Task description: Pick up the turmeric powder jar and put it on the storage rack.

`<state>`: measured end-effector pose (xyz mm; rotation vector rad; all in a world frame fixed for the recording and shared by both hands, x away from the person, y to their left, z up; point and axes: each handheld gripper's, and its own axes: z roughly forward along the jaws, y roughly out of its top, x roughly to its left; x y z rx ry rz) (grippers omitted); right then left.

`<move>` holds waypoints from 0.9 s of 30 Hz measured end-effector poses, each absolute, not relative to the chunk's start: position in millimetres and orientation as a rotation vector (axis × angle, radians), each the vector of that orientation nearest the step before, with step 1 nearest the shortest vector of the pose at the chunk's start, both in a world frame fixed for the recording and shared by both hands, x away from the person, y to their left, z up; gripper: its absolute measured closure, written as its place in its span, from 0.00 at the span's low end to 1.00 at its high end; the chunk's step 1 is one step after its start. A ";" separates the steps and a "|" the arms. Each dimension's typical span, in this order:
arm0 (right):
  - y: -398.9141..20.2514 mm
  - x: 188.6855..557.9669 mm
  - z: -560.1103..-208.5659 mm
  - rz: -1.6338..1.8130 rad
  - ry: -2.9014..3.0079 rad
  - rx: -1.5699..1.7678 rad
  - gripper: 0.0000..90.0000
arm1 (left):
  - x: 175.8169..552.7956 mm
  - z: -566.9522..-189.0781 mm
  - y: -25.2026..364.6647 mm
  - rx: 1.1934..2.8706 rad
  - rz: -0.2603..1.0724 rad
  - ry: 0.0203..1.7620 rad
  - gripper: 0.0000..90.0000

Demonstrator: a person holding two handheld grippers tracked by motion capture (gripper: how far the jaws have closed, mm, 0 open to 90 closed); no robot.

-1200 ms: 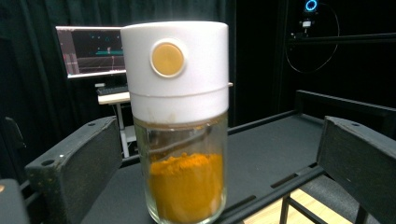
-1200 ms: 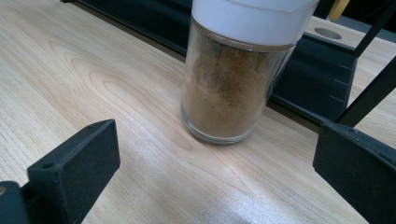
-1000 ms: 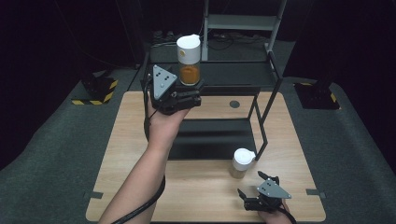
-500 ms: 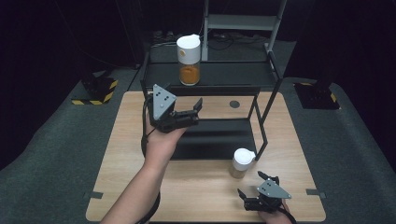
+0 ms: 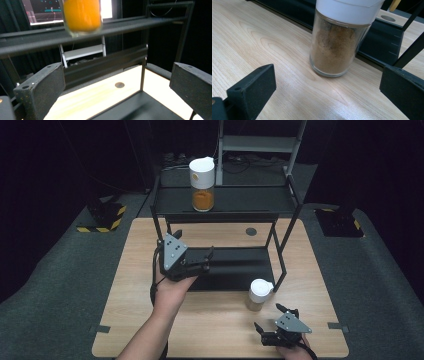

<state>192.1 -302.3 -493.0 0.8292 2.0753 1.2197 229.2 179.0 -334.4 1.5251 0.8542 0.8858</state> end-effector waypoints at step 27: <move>-300.9 190.9 -493.3 1.212 2.073 0.820 0.00 | 204.4 -429.4 191.6 1.646 0.737 0.938 0.00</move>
